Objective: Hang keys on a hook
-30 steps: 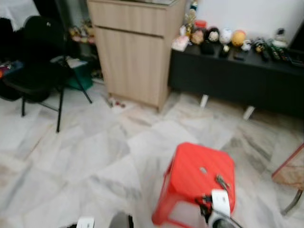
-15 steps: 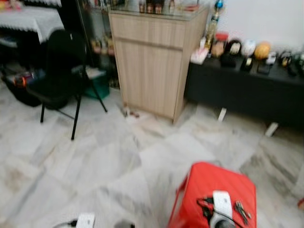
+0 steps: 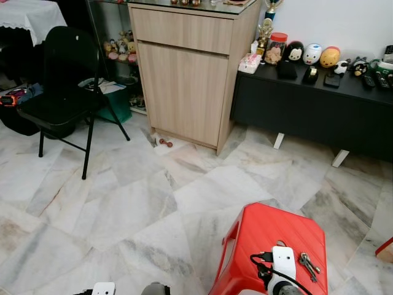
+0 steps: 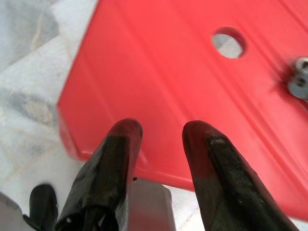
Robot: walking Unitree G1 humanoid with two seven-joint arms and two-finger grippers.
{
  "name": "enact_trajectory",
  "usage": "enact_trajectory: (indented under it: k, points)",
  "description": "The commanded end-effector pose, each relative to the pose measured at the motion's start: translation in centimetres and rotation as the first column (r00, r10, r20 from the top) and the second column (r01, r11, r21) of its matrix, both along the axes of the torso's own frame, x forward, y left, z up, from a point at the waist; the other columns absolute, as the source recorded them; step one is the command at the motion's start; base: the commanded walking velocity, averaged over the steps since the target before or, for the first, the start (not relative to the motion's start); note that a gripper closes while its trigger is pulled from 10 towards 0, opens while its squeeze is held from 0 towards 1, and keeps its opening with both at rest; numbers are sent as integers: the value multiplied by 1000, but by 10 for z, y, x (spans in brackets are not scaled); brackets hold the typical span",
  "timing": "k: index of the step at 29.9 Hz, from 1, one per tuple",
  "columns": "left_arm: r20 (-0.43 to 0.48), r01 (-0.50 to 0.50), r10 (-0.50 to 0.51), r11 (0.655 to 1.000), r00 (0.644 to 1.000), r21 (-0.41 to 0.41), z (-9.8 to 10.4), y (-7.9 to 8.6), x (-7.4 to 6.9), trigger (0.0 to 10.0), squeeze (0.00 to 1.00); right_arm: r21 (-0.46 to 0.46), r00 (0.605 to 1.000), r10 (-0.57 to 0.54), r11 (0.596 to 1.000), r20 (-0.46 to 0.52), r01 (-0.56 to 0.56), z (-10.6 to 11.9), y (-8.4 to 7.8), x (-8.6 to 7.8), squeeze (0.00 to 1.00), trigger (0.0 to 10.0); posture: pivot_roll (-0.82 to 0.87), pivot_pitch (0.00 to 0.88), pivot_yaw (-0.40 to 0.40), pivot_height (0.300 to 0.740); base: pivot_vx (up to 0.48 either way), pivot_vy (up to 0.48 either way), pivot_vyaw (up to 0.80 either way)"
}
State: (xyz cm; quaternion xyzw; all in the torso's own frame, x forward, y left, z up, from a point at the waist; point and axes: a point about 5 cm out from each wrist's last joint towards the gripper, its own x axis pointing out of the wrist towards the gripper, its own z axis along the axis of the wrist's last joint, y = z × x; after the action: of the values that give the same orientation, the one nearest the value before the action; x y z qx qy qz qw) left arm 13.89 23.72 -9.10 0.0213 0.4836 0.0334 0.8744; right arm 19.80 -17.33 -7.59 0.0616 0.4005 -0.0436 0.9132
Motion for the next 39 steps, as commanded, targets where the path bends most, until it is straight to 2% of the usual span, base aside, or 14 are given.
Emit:
enact_trajectory:
  k: [1,4,6,18,23,35,39]
  points:
    - [-13,0,0,1000,1000,6,-1,3,-5,10000,0,-2,999,-38,999,10,38,2,-5,2,0,10000,89,22,-64,650,0,0,0]
    - [-12,-7,7,1000,1000,9,-1,3,-6,10000,0,3,997,-81,997,12,81,3,-10,4,0,10000,89,27,-66,650,0,0,-685]
    - [-12,-9,9,1000,1000,9,-1,3,-6,10000,0,-1,997,-77,997,16,77,3,-11,5,0,10000,89,27,-67,650,0,0,-750]
    - [-3,-4,4,1000,1000,25,1,4,0,10000,0,-1,998,-67,998,22,67,4,-10,6,0,10000,90,30,-70,650,0,0,0]
    - [-5,-6,6,1000,1000,27,0,5,-3,10000,0,-2,998,-68,998,16,68,4,-11,6,0,10000,91,31,-71,650,0,-257,-663]
    - [-4,-14,14,999,1000,44,1,6,-1,10000,0,-6,998,-63,998,24,63,4,-11,6,0,10000,95,33,-70,650,0,-22,0]
    - [5,-13,13,999,1000,40,2,3,6,10000,0,-5,998,-59,998,23,59,4,-10,6,0,10000,94,33,-70,650,0,0,0]
